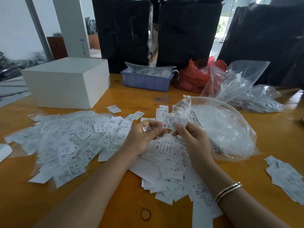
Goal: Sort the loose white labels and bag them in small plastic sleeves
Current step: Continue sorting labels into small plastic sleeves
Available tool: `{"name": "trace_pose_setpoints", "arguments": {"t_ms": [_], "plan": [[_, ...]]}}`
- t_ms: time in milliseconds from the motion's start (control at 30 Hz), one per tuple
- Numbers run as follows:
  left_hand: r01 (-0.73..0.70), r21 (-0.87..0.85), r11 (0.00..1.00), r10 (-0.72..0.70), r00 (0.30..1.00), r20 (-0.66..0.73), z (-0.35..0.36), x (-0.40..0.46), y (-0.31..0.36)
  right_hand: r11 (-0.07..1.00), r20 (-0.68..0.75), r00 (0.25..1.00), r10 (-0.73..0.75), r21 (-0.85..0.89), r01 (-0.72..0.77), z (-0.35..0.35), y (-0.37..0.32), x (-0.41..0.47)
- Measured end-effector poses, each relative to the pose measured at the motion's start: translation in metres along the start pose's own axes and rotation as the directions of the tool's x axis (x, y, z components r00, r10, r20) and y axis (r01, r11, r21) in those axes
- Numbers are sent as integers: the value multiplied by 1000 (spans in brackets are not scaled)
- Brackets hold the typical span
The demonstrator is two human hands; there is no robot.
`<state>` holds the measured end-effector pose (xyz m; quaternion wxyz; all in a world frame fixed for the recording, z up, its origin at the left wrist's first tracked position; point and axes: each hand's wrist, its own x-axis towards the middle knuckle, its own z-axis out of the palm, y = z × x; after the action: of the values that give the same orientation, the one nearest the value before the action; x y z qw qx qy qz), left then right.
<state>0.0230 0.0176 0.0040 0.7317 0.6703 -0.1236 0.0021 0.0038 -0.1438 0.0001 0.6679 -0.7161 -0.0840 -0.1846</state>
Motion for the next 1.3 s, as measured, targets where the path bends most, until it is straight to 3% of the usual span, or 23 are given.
{"name": "trace_pose_setpoints", "arguments": {"t_ms": [233, 500, 700, 800, 900, 1033, 1133, 1300], "plan": [[3, -25, 1000, -2, 999, 36, 0, 0, 2, 1000, -29, 999, -21, 4, 21, -2, 2, 2], [5, -70, 998, -4, 1000, 7, -2, 1, 1, 984, -27, 1000, 5, -176, -10, 1, -6, -1], [-15, 67, 998, 16, 1000, -20, -3, 3, -2, 865, 102, 995, 15, -500, 38, 2, 1, -2], [-33, 134, 990, 29, 999, 28, -1, 0, -3, 734, 152, 988, -18, -669, 117, 5, 7, -2], [-29, 217, 976, 10, 996, 92, -2, -2, -1, 674, 187, 978, -90, -712, 197, 8, 7, -3], [-29, 214, 976, 14, 997, 71, -4, -1, 1, 709, 129, 989, -71, -691, 141, 5, 5, -1], [-71, 263, 962, 59, 997, 52, -2, -1, 2, 713, 255, 967, -19, -674, 192, 7, 4, -5], [-79, 290, 954, 60, 996, 73, -4, -1, 0, 581, 452, 888, -87, -701, 414, 9, 1, -10]]}}
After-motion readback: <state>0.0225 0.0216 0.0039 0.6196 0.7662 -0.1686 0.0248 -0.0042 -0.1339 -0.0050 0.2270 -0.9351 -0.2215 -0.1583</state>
